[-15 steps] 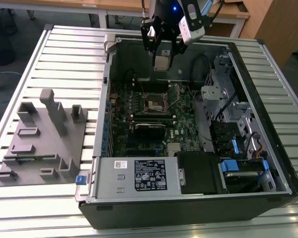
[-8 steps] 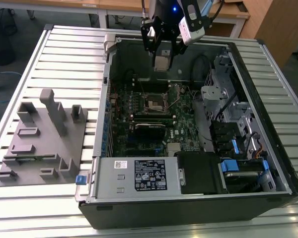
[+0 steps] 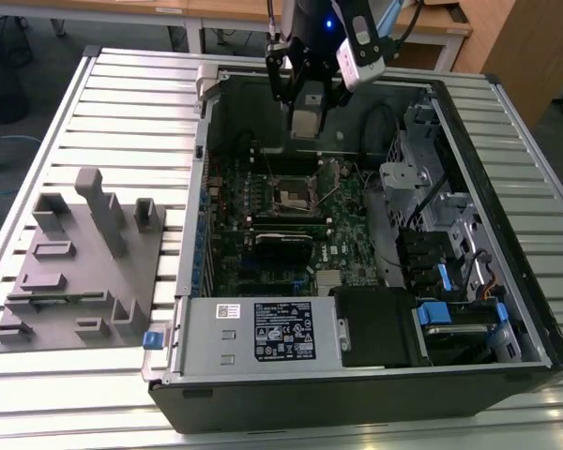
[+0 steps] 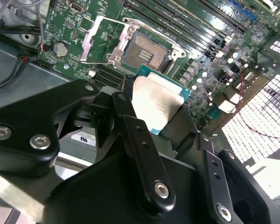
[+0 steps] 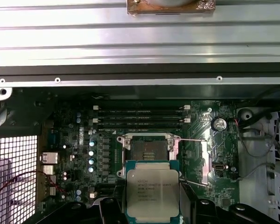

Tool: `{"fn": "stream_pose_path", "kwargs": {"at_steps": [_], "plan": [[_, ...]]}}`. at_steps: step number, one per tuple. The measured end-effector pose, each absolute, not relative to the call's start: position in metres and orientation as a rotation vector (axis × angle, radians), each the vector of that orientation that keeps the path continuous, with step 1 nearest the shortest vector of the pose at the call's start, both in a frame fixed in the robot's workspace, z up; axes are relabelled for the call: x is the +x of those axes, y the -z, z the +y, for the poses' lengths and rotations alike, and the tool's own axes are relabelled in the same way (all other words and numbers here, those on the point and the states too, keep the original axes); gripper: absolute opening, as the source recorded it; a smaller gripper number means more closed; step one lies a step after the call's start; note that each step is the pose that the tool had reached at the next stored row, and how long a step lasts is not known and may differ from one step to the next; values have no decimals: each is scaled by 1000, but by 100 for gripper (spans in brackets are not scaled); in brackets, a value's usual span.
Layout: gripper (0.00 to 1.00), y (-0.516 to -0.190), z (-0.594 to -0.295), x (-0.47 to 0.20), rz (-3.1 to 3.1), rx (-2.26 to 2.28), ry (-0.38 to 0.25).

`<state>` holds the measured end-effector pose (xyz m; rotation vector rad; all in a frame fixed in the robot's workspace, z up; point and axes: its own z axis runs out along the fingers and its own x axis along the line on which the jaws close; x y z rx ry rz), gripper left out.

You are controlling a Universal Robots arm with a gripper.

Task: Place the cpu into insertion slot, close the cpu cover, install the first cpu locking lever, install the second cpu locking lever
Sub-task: 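Place the cpu into insertion slot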

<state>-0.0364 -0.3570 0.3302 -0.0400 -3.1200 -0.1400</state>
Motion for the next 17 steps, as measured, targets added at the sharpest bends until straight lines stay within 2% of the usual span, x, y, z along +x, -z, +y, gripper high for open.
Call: {"fn": "stream_pose_path", "kwargs": {"at_steps": [17], "plan": [[54,-320,-357,-36,-3120,-40,140]]}}
